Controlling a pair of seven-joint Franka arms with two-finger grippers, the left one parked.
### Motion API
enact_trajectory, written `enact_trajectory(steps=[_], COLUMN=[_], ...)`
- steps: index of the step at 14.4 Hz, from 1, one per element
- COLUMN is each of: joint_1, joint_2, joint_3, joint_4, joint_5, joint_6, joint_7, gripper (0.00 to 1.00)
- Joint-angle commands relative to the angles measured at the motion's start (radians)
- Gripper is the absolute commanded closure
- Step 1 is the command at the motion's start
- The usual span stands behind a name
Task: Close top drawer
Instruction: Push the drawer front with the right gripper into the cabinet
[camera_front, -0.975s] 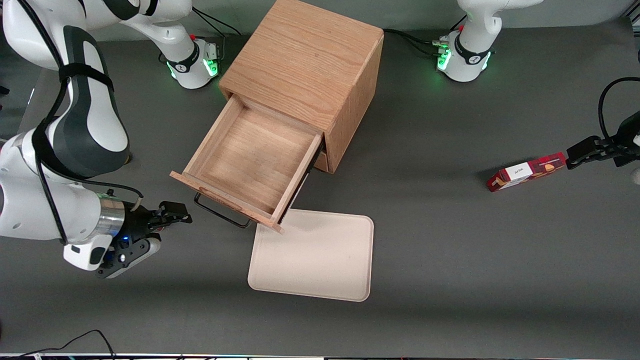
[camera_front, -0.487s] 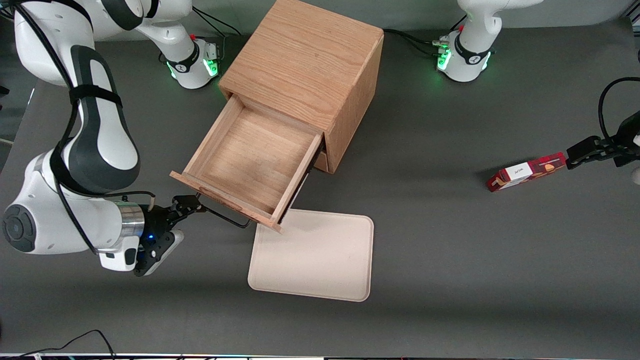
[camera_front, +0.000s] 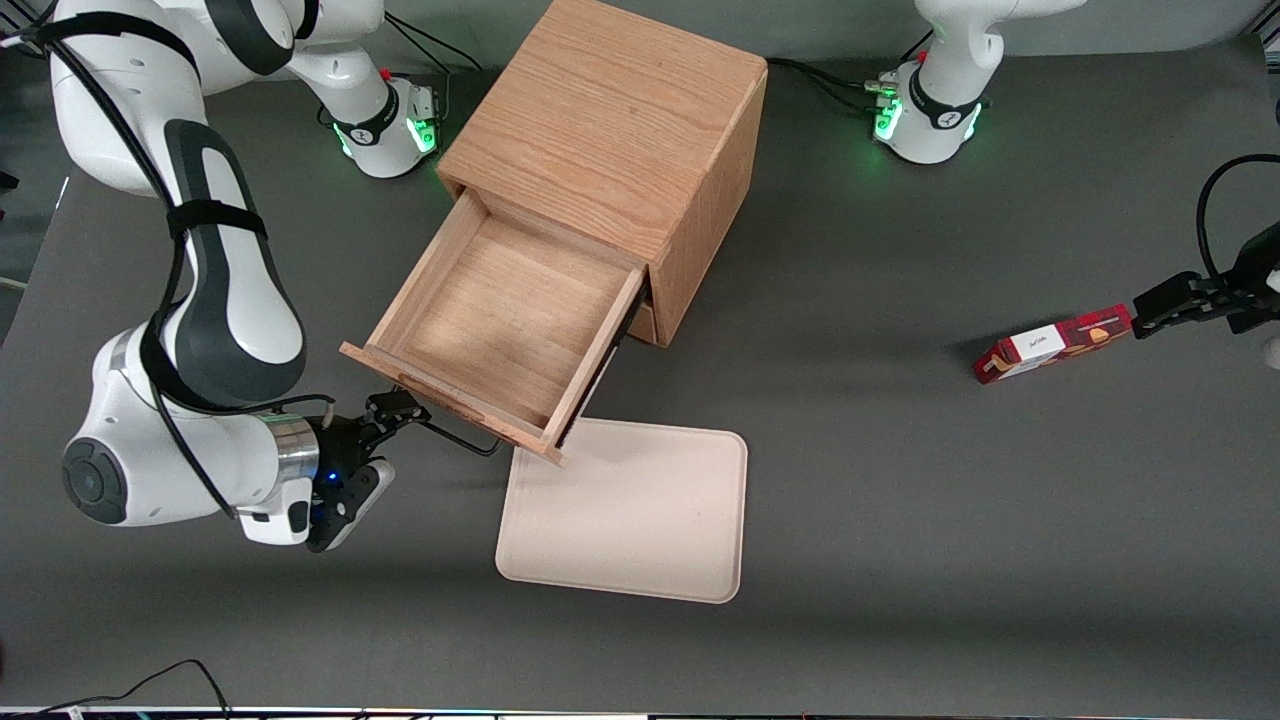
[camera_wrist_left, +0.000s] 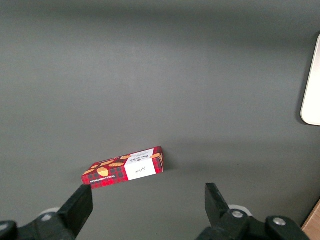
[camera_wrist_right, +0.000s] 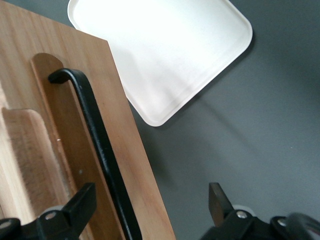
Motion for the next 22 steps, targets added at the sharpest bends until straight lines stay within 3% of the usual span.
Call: enact_trajectory(steps=[1, 22], joint_1=[0.002, 0.022], joint_2=[0.024, 0.027], joint_3=[0.0, 0.04], joint_4=[0.026, -0.048], joint_5=[0.023, -0.015], joint_6=[-0.017, 0.062], joint_7=[-0.032, -0.018], gripper=[0.0, 0.0])
